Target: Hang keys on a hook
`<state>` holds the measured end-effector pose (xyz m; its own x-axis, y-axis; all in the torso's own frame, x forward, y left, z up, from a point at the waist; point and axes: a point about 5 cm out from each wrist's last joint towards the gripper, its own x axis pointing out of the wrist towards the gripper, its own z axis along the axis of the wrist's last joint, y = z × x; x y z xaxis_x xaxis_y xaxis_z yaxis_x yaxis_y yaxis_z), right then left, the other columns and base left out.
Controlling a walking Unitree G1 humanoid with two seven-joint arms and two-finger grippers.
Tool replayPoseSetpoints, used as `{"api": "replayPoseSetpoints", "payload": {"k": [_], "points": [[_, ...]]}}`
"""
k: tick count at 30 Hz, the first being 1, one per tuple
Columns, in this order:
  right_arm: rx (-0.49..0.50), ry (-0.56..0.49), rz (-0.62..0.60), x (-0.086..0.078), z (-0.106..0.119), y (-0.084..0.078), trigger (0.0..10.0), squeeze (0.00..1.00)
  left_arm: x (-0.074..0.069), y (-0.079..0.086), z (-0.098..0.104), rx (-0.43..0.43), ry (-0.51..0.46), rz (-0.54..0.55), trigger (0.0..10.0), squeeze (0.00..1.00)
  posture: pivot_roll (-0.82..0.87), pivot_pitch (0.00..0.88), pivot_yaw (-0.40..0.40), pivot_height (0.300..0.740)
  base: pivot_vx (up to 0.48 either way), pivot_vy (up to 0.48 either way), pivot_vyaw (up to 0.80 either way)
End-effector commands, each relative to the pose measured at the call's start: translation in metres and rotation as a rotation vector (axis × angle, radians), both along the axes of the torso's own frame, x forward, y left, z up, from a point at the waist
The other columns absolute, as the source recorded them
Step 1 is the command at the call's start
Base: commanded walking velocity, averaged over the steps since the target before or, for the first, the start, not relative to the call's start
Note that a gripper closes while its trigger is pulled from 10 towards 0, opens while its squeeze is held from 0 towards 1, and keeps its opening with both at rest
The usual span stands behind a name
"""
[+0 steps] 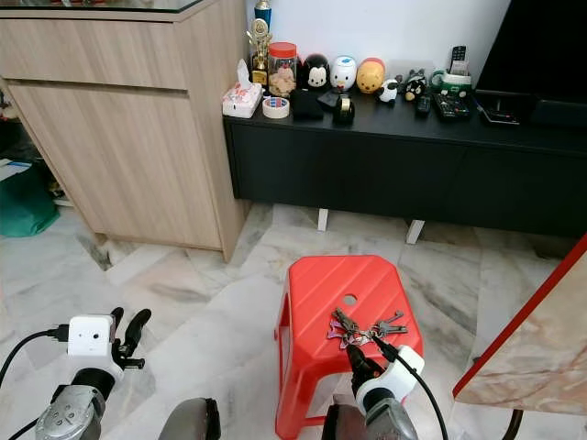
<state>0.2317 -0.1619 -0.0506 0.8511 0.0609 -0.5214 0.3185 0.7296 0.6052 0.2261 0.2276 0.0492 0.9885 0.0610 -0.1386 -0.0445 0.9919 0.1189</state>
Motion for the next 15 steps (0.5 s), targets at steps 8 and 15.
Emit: {"api": "replayPoseSetpoints", "payload": {"k": [8,15], "points": [[-0.292,-0.299,0.031,0.009,0.033,-0.010,10.0,0.00,0.000,0.001,0.002,-0.001,-0.024,-0.014,10.0,0.00,0.10,0.004,-0.043,0.604,0.155,0.000,0.00],[-0.480,-0.401,0.095,0.013,0.052,-0.009,10.0,0.00,0.002,0.001,-0.001,-0.004,-0.020,-0.017,10.0,0.00,0.08,0.000,-0.042,0.604,0.000,0.000,0.00]]}}
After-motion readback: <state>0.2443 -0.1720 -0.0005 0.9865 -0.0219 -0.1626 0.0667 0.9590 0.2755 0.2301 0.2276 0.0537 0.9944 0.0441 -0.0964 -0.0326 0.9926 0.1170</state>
